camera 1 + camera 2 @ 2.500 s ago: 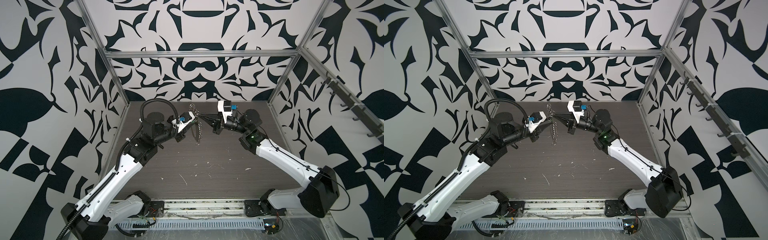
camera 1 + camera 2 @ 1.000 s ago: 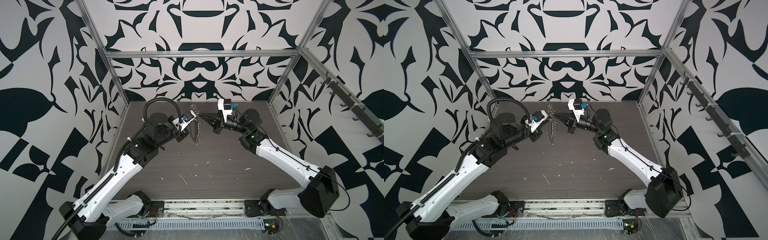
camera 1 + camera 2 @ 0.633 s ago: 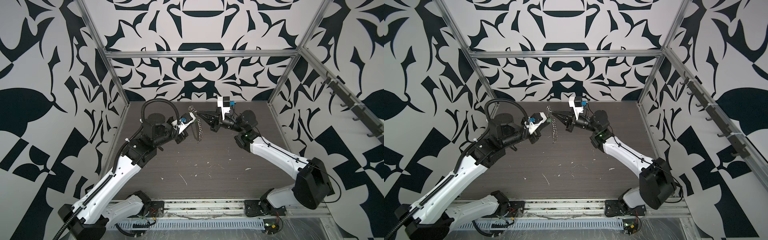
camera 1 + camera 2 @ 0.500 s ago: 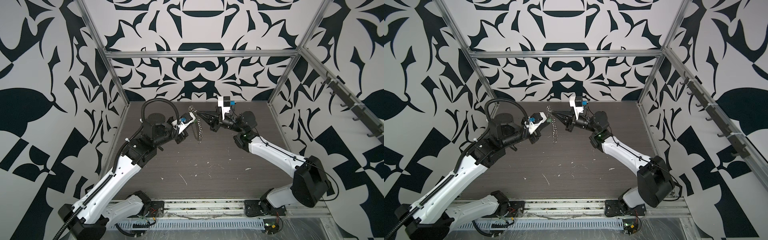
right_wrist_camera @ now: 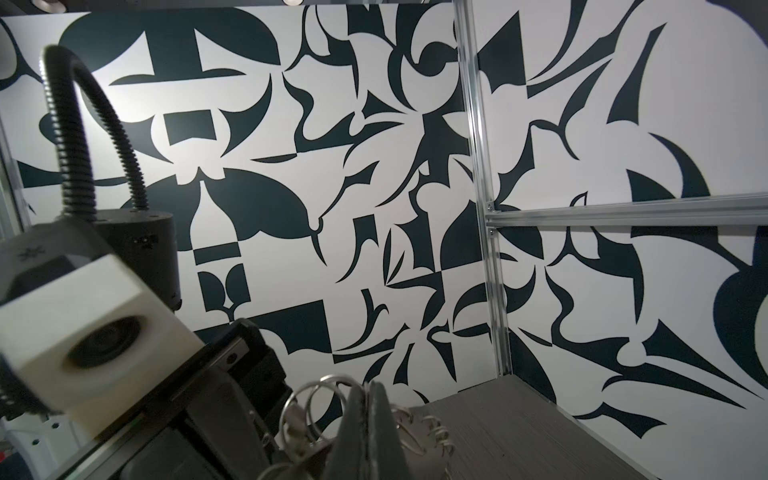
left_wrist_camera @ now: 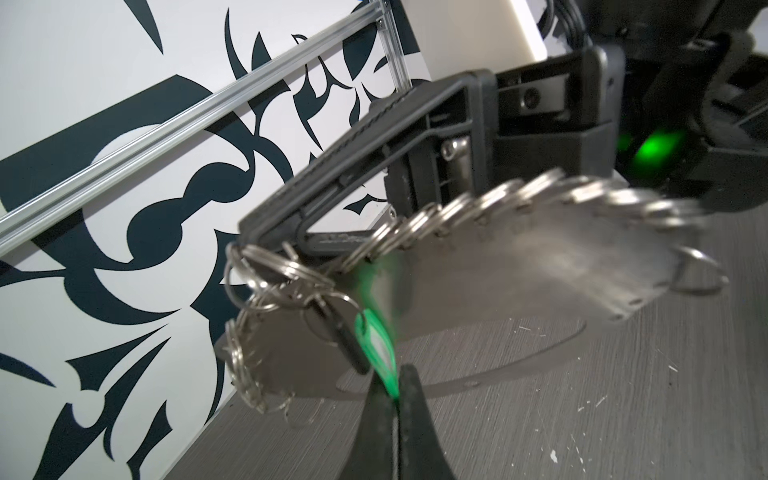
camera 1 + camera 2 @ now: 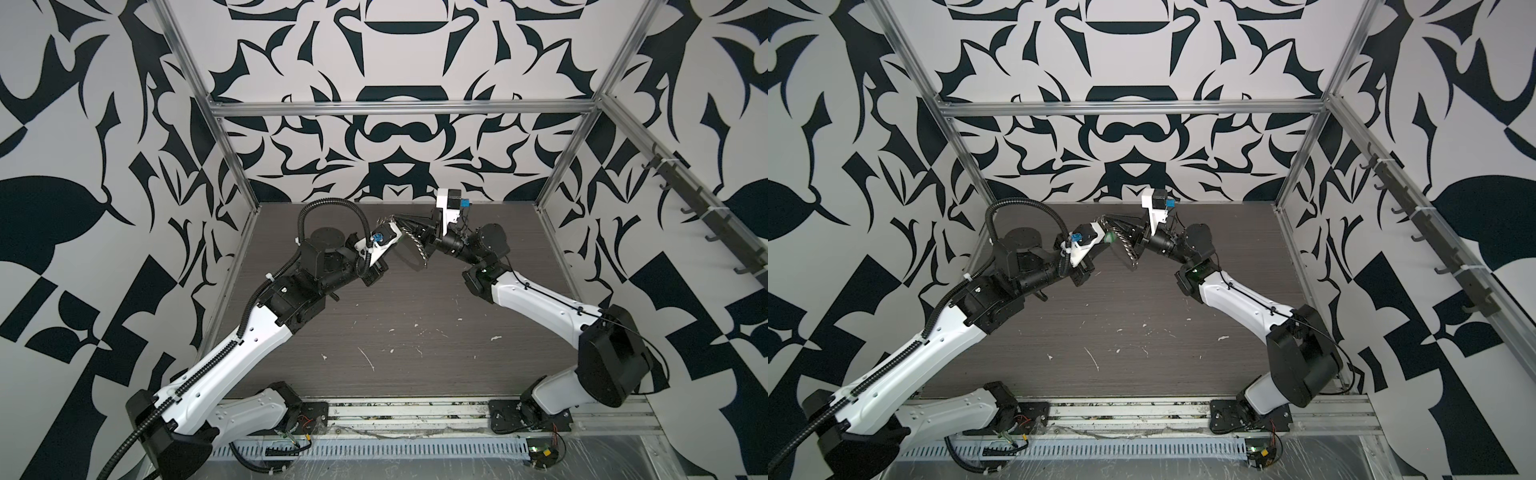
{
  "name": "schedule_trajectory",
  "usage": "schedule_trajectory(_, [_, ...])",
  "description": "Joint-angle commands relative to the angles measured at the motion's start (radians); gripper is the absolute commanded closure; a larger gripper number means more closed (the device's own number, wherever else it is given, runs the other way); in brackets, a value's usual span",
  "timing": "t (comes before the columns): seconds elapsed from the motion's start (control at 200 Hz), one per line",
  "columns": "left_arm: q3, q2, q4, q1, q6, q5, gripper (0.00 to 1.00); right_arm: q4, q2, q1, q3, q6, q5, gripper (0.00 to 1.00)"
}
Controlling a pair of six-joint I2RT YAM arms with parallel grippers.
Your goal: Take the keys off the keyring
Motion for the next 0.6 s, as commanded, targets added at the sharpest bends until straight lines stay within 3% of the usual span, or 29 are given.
schedule_trajectory(0.0, [-0.067, 0.003, -0.099, -0.072, -0.02, 0.148, 1.0, 0.192, -0.037, 0.023, 0.068, 0.028, 0.235, 1.0])
schedule_trajectory(0.065, [-0.046, 0.004, -0.097, -0.072, -0.02, 0.105, 1.0, 0.188, -0.031, 0.045, 0.061, 0.025, 0.253, 1.0])
schedule_trajectory(0.15, [0.077, 0.063, -0.253, -0.064, -0.003, -0.004, 1.0, 0.162, -0.034, 0.082, 0.052, -0.006, 0.277, 1.0])
schedule_trajectory(0.28, [0.239, 0.138, -0.426, 0.023, -0.018, -0.184, 1.0, 0.197, -0.048, 0.092, 0.027, 0.022, 0.288, 1.0])
schedule_trajectory(0.425, [0.179, 0.036, -0.279, 0.053, 0.0, -0.132, 1.0, 0.139, -0.095, 0.081, -0.011, -0.05, 0.302, 1.0])
schedule_trajectory(0.595, [0.136, 0.021, -0.331, 0.059, -0.021, -0.092, 1.0, 0.131, -0.127, 0.031, -0.032, -0.054, 0.297, 1.0])
